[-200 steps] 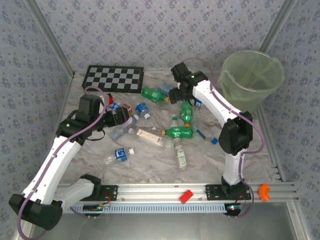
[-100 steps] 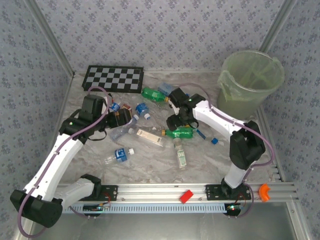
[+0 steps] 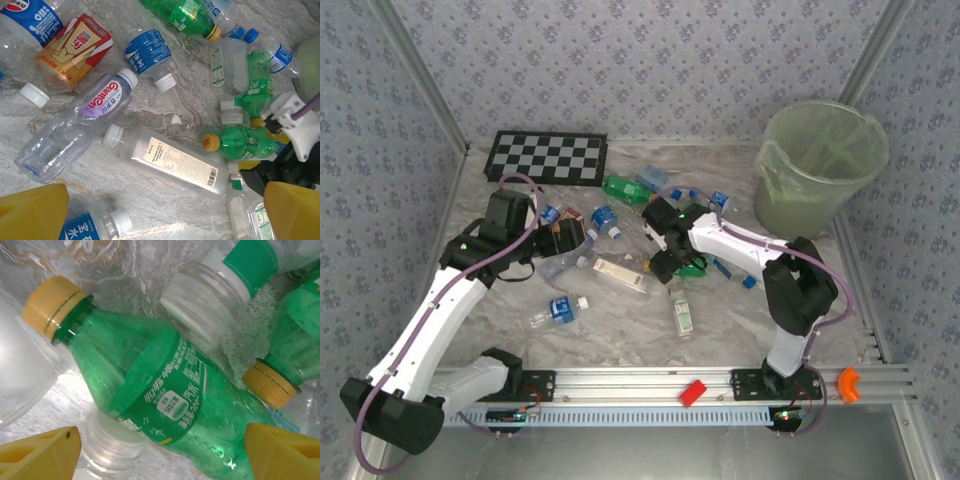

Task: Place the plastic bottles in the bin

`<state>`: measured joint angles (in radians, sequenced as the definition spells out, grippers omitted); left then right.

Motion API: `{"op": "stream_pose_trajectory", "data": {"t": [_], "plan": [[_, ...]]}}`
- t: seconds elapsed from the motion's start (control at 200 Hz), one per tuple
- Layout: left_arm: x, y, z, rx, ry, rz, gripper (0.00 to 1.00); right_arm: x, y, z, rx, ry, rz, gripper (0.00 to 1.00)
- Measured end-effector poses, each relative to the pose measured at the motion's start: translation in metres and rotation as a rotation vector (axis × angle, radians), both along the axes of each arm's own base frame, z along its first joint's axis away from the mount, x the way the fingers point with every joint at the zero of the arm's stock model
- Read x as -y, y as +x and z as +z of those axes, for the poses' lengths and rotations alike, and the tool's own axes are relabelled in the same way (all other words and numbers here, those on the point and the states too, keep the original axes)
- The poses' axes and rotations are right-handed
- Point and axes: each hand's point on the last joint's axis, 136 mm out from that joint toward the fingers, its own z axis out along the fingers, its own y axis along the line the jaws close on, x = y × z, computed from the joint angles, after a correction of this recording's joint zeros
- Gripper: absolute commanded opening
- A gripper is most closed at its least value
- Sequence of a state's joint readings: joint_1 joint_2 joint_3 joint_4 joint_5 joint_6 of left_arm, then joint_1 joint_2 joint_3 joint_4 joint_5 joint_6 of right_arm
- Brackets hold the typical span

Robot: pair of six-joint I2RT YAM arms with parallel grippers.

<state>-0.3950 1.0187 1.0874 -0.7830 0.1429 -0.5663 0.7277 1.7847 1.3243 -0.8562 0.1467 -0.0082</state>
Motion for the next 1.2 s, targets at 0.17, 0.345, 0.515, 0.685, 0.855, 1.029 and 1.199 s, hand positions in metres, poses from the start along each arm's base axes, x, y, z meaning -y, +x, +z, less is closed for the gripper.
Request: {"op": "stream_pose_trajectory", "data": {"t": [0.17,0.345,0.515,0.685,0.855,1.029,1.199], "plan": [[-0.001,-0.002,0.002,0.007,-0.003,0.001,1.0,0.001,0.005,-0.012,-0.005,-0.058,0.047,0.8],[-0.002,-0.005,0.006,0.016,-0.006,0.001,1.0,-0.002,0.014,-0.022,0.004,-0.097,0.086,0.78],[-0.004,-0.007,0.006,0.016,-0.002,0.006,1.0,-0.004,0.023,-0.026,0.027,-0.116,0.115,0.78],[-0.005,-0.008,0.005,0.009,0.001,0.009,1.0,-0.004,0.029,-0.034,0.042,-0.144,0.139,0.71],[-0.006,-0.008,0.004,0.008,0.004,0.011,1.0,-0.005,0.036,-0.031,0.073,-0.157,0.153,0.62],[-0.006,-0.007,0.004,0.008,0.007,0.013,1.0,-0.003,0.042,-0.019,0.117,-0.163,0.155,0.61],[-0.005,-0.006,0.002,0.0,0.01,0.013,1.0,-0.004,0.051,0.01,0.194,-0.146,0.139,0.59]]}}
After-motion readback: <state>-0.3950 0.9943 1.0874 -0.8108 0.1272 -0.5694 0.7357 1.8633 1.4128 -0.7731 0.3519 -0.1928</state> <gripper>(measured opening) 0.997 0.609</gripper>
